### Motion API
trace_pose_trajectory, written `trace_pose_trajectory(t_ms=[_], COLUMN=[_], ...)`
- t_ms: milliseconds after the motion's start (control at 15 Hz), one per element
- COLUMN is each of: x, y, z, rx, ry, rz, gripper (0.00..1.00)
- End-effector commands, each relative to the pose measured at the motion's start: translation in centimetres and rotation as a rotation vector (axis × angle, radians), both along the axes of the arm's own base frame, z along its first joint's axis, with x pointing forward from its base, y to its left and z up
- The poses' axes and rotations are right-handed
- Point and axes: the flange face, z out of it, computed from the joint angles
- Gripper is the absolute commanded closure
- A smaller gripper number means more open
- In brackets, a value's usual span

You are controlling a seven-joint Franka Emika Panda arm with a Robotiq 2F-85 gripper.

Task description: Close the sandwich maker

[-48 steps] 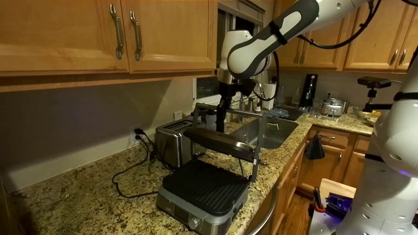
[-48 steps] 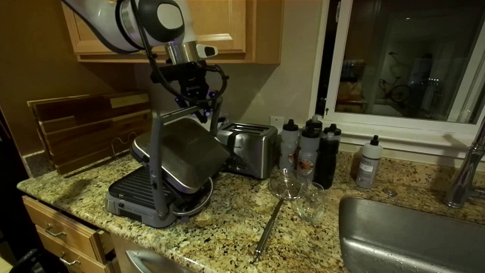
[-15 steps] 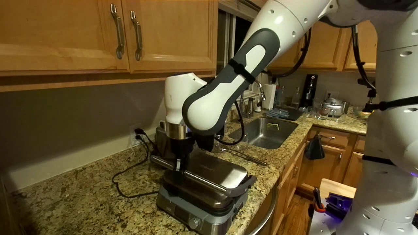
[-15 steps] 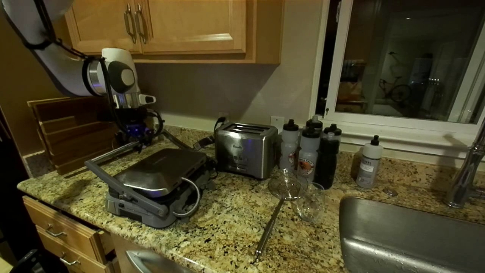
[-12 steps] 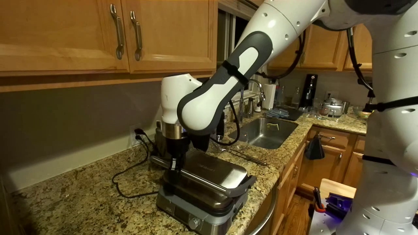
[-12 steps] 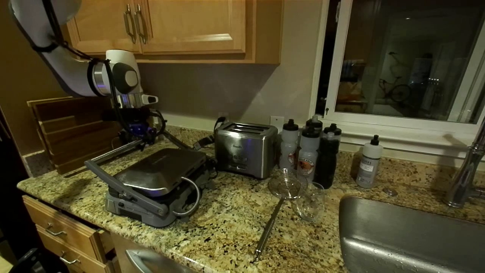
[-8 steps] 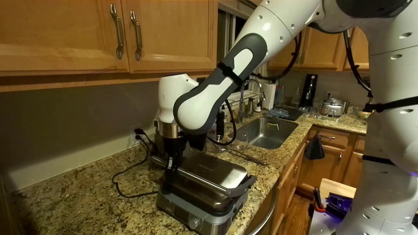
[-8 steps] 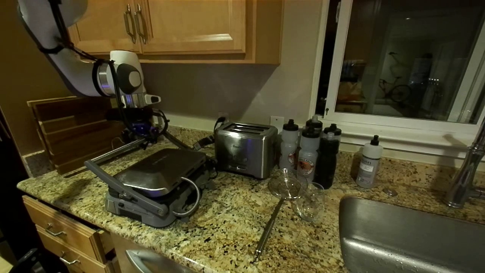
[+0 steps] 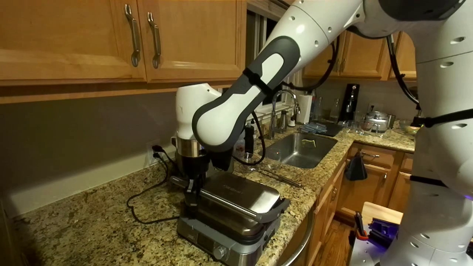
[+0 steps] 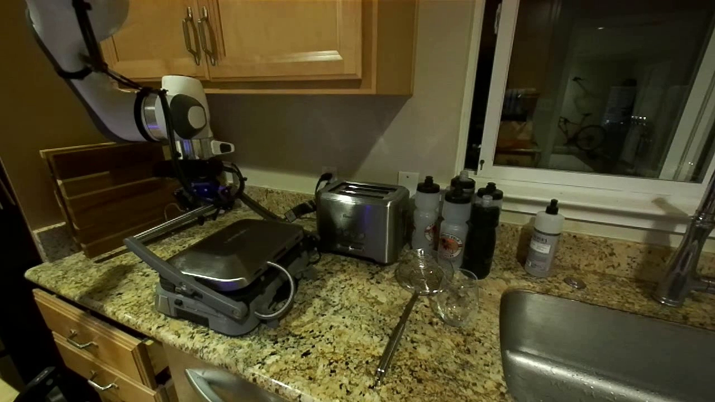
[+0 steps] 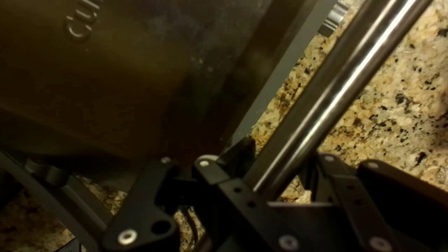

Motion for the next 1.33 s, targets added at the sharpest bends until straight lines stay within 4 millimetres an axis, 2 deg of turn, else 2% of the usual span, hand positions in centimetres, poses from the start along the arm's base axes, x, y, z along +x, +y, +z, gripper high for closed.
trace_pose_trajectory(t_ms=[0, 333, 400, 600, 867, 1067, 1267], x=[-1.7, -3.6, -3.9, -5.9, -8.4, -9.9, -11.3], y=[1.6, 1.2, 1.3, 2.0, 1.9, 1.4, 0.6], z=[2.6, 6.3, 7.3, 11.0, 14.4, 15.7, 15.4], rx=[0.02, -0.066, -0.076, -0.082, -0.104, -0.086, -0.05], ry=[0.044, 0.067, 0.068, 0.064, 0.058, 0.039, 0.047], rz=[0.053, 0.089, 0.095, 0.113, 0.088, 0.051, 0.045], gripper=[0.34, 0.02, 0.01, 0.0, 0.0, 0.0, 0.0])
